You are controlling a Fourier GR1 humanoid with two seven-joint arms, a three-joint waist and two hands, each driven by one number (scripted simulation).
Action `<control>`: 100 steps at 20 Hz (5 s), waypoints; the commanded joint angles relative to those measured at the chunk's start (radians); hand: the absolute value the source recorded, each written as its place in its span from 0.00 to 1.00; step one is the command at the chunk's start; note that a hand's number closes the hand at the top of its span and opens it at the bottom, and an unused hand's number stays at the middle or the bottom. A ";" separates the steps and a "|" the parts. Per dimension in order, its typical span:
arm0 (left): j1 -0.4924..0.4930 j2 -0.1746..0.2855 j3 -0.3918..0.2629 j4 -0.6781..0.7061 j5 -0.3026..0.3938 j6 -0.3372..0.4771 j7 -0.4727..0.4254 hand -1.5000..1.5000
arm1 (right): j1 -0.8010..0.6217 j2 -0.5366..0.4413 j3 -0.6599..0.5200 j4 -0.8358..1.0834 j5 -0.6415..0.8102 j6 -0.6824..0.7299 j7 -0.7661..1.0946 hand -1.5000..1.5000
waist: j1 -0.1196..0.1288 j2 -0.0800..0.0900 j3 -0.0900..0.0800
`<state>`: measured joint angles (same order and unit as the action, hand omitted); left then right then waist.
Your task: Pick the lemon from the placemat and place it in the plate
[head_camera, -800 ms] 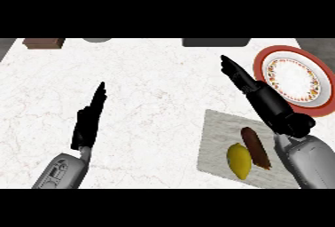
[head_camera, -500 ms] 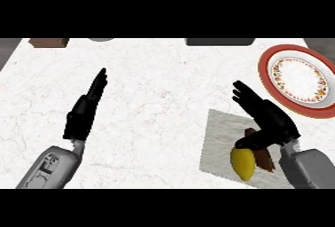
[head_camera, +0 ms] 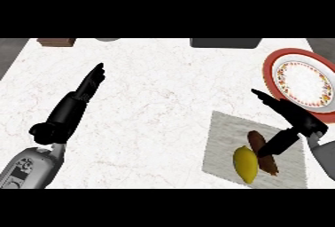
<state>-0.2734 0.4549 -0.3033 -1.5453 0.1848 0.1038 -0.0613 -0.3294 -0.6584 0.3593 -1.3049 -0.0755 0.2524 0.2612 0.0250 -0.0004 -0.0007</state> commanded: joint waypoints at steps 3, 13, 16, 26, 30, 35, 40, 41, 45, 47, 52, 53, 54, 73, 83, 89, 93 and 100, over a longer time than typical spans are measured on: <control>0.027 0.041 0.059 -0.047 0.011 -0.059 0.012 0.50 | -0.115 0.045 0.060 -0.098 0.102 0.022 0.251 0.00 | -0.017 -0.002 0.000; 0.060 0.028 0.102 -0.044 0.022 -0.120 -0.008 0.50 | -0.179 0.086 -0.011 -0.133 -0.180 0.274 0.693 0.00 | -0.019 0.001 0.000; 0.101 0.022 0.086 -0.166 0.004 -0.083 0.060 0.50 | -0.194 0.098 -0.008 -0.150 -0.271 0.304 0.819 0.00 | -0.011 -0.003 0.000; 0.069 0.006 0.151 -0.052 -0.004 -0.159 -0.002 0.50 | -0.248 0.009 -0.023 -0.074 -0.304 0.315 0.864 0.00 | -0.021 0.000 0.000; 0.038 -0.034 0.149 -0.013 -0.056 -0.148 -0.006 0.50 | -0.225 -0.019 -0.060 -0.028 -0.325 0.385 0.806 0.00 | -0.025 0.001 0.000; 0.086 -0.028 0.171 -0.085 -0.043 -0.169 0.014 0.50 | -0.249 0.031 -0.015 0.010 -0.332 0.396 0.822 0.00 | -0.020 -0.001 0.000; 0.056 -0.113 0.122 -0.068 -0.115 -0.109 0.041 0.50 | -0.168 0.022 0.018 0.004 -0.299 0.441 0.738 0.00 | -0.028 0.000 0.001; 0.101 -0.084 0.146 -0.081 -0.099 -0.150 0.005 0.50 | -0.213 0.066 0.023 0.022 -0.304 0.427 0.776 0.00 | -0.019 0.000 0.000; 0.078 -0.112 0.139 -0.058 -0.120 -0.157 0.008 0.50 | -0.173 0.063 0.041 0.022 -0.281 0.447 0.751 0.00 | -0.024 0.001 0.000; 0.100 -0.080 0.168 -0.142 -0.105 -0.153 0.082 0.50 | -0.106 0.053 0.075 -0.010 -0.262 0.454 0.727 0.00 | -0.022 -0.002 0.001; 0.126 -0.073 0.197 -0.168 -0.103 -0.195 0.077 0.50 | -0.073 0.090 0.078 0.041 -0.193 0.441 0.662 0.00 | -0.018 0.000 0.001; 0.103 -0.120 0.163 -0.117 -0.143 -0.174 0.052 0.50 | -0.072 0.110 0.086 0.009 -0.196 0.433 0.702 0.00 | -0.024 0.000 0.001; 0.093 -0.071 0.225 -0.087 -0.090 -0.231 0.031 0.50 | -0.084 0.175 0.111 -0.022 -0.232 0.387 0.781 0.00 | -0.023 0.000 0.000; 0.090 -0.136 0.221 -0.139 -0.137 -0.226 0.083 0.50 | 0.081 0.186 0.213 -0.077 0.053 0.408 0.480 1.00 | -0.023 0.000 0.002; 0.095 -0.134 0.213 -0.137 -0.149 -0.263 0.042 0.50 | -0.169 0.135 -0.052 0.125 0.216 0.141 0.779 1.00 | 0.033 0.030 -0.005; 0.079 -0.137 0.200 -0.155 -0.146 -0.273 0.040 0.50 | -0.285 -0.011 -0.144 0.264 0.400 -0.059 0.953 1.00 | 0.104 0.058 -0.016; 0.043 -0.147 0.171 -0.163 -0.153 -0.286 0.036 0.50 | -0.397 -0.068 -0.163 0.358 0.529 -0.143 1.045 1.00 | 0.161 0.074 -0.014; -0.003 -0.166 0.128 -0.156 -0.153 -0.313 0.038 0.50 | -0.564 -0.094 -0.170 0.513 0.730 -0.255 1.158 1.00 | 0.225 0.088 -0.010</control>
<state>-0.2513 0.2968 -0.1559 -1.7037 0.0347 -0.1973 -0.0207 -0.8022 -0.7464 0.1939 -0.8640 0.5549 0.1089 1.1853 0.2205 0.0799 -0.0126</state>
